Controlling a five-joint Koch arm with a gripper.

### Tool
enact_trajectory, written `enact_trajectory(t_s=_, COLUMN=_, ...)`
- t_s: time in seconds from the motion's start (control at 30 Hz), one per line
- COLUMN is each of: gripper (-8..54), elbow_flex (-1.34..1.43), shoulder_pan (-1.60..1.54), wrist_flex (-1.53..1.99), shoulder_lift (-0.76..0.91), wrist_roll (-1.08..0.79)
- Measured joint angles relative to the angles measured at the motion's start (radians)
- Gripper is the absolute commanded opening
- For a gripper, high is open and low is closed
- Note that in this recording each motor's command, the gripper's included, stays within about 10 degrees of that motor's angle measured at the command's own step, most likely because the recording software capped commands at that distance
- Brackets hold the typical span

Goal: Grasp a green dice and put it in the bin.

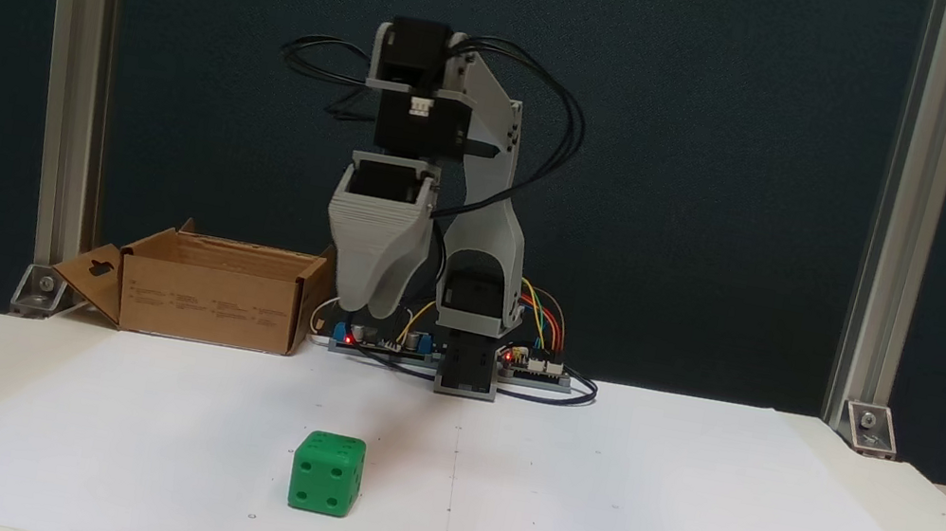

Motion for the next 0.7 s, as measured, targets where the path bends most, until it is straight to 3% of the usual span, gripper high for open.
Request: enact_trajectory(t_s=0.7, gripper=46.6, elbow_flex=-0.213, shoulder_pan=-0.015, wrist_flex=0.011, shoulder_lift=-0.239, wrist_roll=0.0)
